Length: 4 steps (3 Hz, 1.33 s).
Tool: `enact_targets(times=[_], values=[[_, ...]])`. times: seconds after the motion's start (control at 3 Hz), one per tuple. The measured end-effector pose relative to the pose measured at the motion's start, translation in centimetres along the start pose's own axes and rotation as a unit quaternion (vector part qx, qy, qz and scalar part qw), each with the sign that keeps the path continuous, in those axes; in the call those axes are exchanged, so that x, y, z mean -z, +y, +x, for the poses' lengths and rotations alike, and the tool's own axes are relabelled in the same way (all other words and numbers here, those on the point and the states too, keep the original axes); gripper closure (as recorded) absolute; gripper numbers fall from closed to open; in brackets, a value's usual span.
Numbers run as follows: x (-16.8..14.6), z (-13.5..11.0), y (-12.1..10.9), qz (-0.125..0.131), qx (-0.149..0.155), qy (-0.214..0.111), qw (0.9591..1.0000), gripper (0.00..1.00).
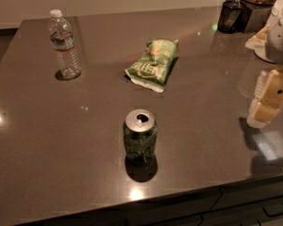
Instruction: Move green can near water bottle
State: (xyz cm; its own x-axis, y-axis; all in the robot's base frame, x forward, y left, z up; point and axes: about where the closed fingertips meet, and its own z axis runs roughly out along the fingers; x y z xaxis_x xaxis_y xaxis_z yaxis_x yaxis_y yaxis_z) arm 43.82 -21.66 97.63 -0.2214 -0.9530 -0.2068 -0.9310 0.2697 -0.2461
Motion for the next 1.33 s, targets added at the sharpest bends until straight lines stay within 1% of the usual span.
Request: enact_targets(times=[0.33,0.67,1.0,1.33], values=[[0.0,0.0,0.0,0.0,0.0,0.0,1.0,0.0],[0.1,-0.6,0.0,-0.006,0.01,-0.01,0.9999,0.0],[0.0,-2.5,0.8,-0.02,0.037,-0.042,0.9983,0.0],[-0.6,-6.5,3.5,-0.051,0.083,-0.102,0.99,0.0]])
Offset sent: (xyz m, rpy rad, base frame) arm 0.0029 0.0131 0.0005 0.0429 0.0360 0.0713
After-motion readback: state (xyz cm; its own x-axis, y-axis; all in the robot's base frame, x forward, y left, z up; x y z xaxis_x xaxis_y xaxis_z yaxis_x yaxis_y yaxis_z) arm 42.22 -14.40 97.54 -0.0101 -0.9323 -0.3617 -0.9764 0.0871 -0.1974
